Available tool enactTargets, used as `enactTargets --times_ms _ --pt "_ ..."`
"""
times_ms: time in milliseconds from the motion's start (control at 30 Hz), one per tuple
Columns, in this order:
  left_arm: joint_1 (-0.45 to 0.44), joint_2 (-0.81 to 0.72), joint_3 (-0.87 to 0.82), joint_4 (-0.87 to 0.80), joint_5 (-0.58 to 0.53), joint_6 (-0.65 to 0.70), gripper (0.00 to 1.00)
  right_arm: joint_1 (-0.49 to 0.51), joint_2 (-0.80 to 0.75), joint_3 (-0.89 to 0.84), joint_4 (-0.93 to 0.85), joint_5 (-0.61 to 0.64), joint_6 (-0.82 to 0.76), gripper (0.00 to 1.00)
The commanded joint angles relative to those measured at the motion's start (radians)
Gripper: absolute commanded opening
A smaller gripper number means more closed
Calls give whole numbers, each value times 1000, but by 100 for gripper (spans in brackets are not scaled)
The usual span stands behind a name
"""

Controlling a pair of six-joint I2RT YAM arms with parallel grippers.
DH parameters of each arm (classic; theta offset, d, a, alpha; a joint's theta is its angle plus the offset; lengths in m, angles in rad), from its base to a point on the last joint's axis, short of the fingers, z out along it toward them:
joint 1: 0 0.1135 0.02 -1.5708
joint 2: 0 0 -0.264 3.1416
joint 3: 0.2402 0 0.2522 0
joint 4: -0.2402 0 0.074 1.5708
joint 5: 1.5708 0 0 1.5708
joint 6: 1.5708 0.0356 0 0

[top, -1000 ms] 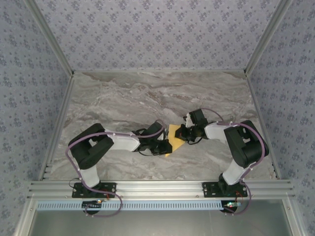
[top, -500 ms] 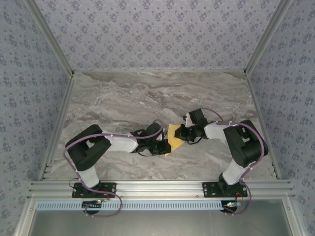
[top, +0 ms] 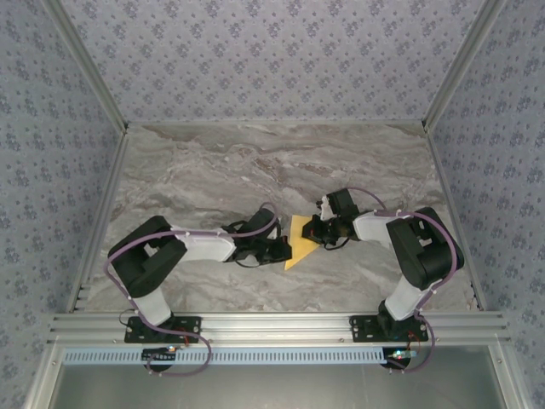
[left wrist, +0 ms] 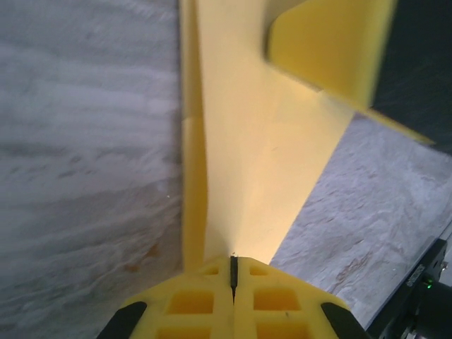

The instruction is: Fold a paper plane with a square sheet of paper (pick it up from the middle)

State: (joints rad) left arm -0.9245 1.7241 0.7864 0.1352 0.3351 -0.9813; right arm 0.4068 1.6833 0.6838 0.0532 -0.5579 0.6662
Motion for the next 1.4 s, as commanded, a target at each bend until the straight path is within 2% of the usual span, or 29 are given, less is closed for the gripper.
enactTargets --times_ms 0,267,600,933,1100,1233,1367 --pt "-8 21 -22 12 37 -14 4 14 82 -41 -139 154 4 0" --pt "-17 51 -13 -38 53 4 2 16 57 -32 -138 138 -4 0" --pt "-19 48 4 -150 -1 33 0 78 -134 -26 -68 19 -123 0" --pt "-20 41 9 -168 -13 39 0 154 -73 -54 -35 3 -103 0" --pt "-20 46 10 -177 -16 36 0 155 -48 -52 -27 -17 -108 0" --pt "-23 49 10 -195 -19 39 0 131 -20 -40 -54 6 -122 0" --pt "-26 51 12 -235 -21 48 0 64 0 -27 -68 33 -138 0"
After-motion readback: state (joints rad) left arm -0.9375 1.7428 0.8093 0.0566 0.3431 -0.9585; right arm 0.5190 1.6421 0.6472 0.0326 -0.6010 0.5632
